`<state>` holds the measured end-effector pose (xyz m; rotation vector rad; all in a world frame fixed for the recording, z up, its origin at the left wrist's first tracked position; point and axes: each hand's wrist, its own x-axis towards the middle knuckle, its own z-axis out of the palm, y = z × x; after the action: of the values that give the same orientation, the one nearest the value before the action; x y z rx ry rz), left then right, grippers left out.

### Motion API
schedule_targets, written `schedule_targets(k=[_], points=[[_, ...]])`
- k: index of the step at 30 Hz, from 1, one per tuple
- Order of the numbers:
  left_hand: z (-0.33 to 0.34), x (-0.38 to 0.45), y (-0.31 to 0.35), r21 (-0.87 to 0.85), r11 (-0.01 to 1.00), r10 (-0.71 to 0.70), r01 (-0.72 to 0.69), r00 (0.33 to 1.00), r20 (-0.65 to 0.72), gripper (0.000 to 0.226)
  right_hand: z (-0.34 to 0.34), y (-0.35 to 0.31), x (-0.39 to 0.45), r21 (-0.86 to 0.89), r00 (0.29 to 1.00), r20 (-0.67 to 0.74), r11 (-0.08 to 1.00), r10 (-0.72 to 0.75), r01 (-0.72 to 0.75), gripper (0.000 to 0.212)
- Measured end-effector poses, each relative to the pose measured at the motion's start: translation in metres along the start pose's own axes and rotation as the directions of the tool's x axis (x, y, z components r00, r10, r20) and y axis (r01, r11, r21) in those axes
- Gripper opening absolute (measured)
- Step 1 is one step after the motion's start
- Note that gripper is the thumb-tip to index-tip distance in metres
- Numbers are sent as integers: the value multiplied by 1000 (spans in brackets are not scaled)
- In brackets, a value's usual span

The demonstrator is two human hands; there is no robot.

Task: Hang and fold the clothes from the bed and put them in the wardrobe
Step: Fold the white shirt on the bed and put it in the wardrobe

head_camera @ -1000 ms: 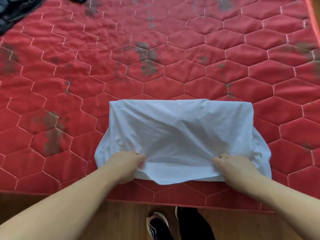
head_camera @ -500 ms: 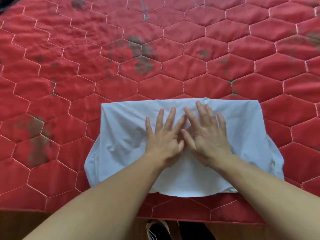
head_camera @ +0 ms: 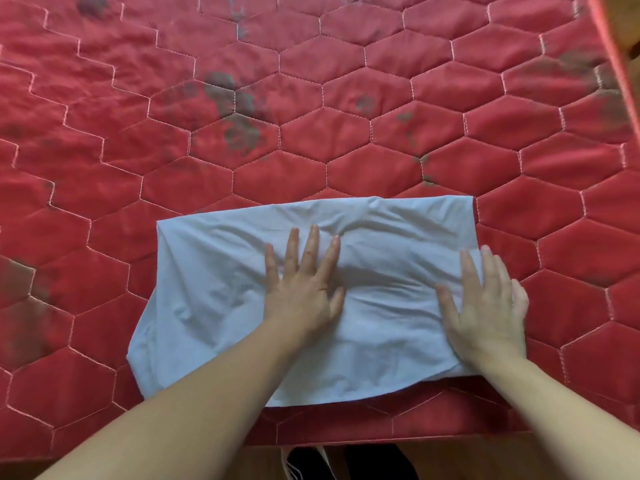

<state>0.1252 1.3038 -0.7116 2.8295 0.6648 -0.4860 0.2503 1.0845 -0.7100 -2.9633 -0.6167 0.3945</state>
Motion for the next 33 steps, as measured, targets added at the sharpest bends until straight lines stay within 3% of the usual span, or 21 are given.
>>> schedule_targets(k=[3,5,7,9,11,12,14,16,18,23,26,30,33], points=[[-4,-15,31,-20,983,180,-181,983,-19,78,-7,7,-12,116,975,-18,969,220,-217,78],[-3,-25,52,-65,971,233,-231,972,28,78,-15,13,-13,221,935,69,909,348,-354,78],[-2,-28,66,-176,970,192,-166,972,137,79,-22,14,-10,363,886,192,808,422,-463,61],[-9,-22,74,-391,920,106,-14,971,216,76,-28,14,-5,535,875,304,692,378,-484,34],[-25,-15,78,-656,739,18,155,968,248,72,-40,5,-2,660,851,425,538,308,-524,16],[-34,-13,80,-781,585,-11,218,965,262,72,-49,-2,-1,705,859,441,492,259,-511,19],[-54,-13,79,-933,201,-19,298,954,300,68,-70,-25,-3,766,918,371,512,142,-389,29],[-73,-17,71,-914,-136,29,382,924,382,62,-91,-61,-12,773,965,263,599,-2,-209,32],[-87,-23,52,-830,-315,121,461,886,447,61,-103,-101,-27,727,966,206,685,-158,-43,35],[-102,-55,-25,-836,-378,120,397,917,381,27,-97,-199,-65,486,878,237,833,-415,262,69],[-92,-77,-81,-796,-516,-12,317,926,377,27,-83,-248,-84,607,801,281,744,-528,278,76],[-69,-98,-146,-727,-625,-145,286,872,467,43,-64,-280,-106,786,641,288,558,-712,266,55],[-47,-104,-170,-727,-590,-225,352,793,566,46,-37,-268,-114,662,618,270,609,-739,438,59]])
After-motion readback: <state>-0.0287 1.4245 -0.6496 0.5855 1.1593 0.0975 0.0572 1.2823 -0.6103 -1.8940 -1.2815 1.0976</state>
